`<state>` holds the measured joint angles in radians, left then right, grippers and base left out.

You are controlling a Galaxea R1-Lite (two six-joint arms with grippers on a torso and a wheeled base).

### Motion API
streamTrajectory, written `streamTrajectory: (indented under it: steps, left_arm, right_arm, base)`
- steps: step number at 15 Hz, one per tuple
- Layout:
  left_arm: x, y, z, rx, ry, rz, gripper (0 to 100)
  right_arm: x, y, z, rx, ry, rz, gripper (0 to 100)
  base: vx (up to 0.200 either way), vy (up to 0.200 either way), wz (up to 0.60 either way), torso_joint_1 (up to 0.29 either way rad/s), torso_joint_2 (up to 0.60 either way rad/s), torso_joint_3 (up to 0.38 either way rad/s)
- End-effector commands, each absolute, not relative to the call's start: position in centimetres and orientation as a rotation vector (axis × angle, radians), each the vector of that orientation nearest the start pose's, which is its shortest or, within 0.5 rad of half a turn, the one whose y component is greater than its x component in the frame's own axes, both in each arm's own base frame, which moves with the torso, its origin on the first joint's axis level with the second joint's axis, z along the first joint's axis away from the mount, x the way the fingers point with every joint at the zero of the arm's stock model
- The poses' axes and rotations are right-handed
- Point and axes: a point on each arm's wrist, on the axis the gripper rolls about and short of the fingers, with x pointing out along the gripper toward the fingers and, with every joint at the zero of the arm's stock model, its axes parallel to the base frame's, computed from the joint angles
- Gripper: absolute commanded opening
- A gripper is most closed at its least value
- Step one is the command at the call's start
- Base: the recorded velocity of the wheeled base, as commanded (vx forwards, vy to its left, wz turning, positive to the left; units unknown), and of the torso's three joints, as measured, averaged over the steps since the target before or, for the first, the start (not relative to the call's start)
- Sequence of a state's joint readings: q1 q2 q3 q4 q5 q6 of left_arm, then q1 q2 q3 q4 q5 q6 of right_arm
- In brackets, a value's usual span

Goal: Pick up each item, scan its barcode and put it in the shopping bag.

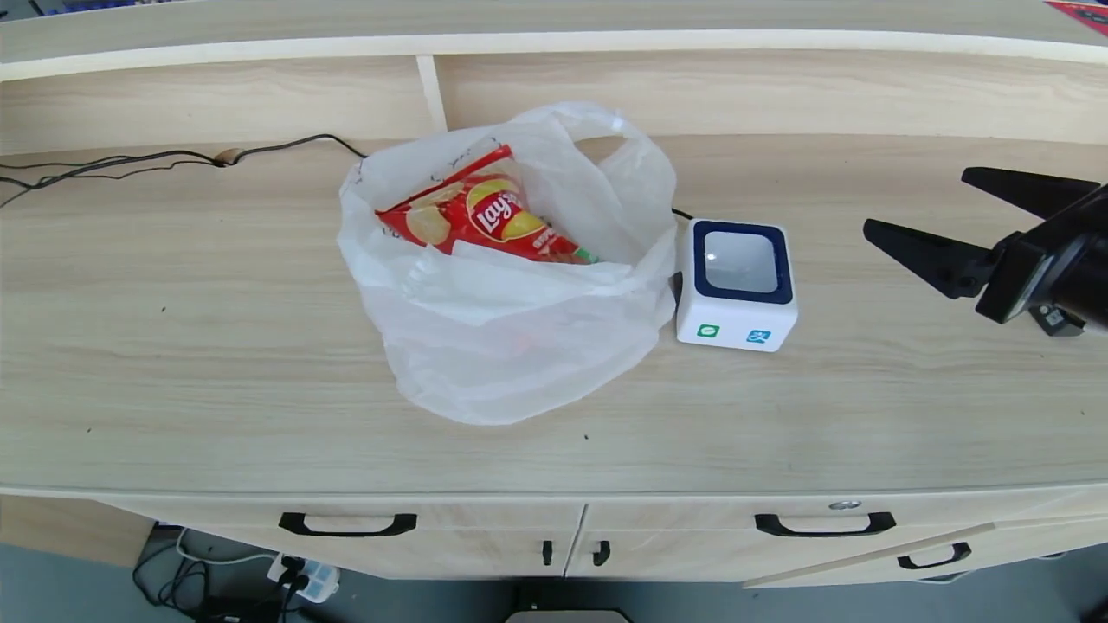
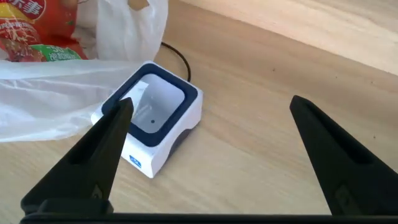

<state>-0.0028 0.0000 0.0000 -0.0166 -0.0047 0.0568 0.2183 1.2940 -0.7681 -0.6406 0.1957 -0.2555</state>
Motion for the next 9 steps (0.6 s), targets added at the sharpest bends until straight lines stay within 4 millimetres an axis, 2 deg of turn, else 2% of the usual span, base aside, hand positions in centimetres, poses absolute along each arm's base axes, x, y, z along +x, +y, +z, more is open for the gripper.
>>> streamTrajectory:
  steps: [1, 2, 3, 7, 9]
  left_arm:
    - [-2.3, 0.0, 7.7, 0.057, -0.017, -0.007, 100]
    - [-2.3, 0.0, 7.7, 0.057, -0.017, -0.007, 100]
    - [-2.3, 0.0, 7.7, 0.057, -0.017, -0.007, 100]
    - [-2.3, 0.0, 7.7, 0.061, -0.014, -0.009, 100]
    - [-2.3, 0.0, 7.7, 0.06, -0.016, -0.007, 100]
  right_arm:
    - [18.8, 4.6, 26.9, -0.173, -0.138, 0.405, 100]
    - [18.1, 4.4, 26.2, -0.138, -0.115, 0.393, 100]
    - [17.6, 3.5, 26.1, -0.115, -0.108, 0.307, 100]
    - [17.2, 2.9, 25.6, -0.018, -0.081, 0.235, 100]
    - [17.3, 2.6, 25.6, 0.015, -0.08, 0.217, 100]
  base:
    - [0.0, 0.0, 0.0, 0.0, 0.0, 0.0]
    - [0.0, 0.0, 0.0, 0.0, 0.0, 0.0]
    - [0.0, 0.0, 0.0, 0.0, 0.0, 0.0]
    - [0.0, 0.0, 0.0, 0.0, 0.0, 0.0]
    - [-0.2, -0.2, 0.0, 0.005, 0.01, 0.002]
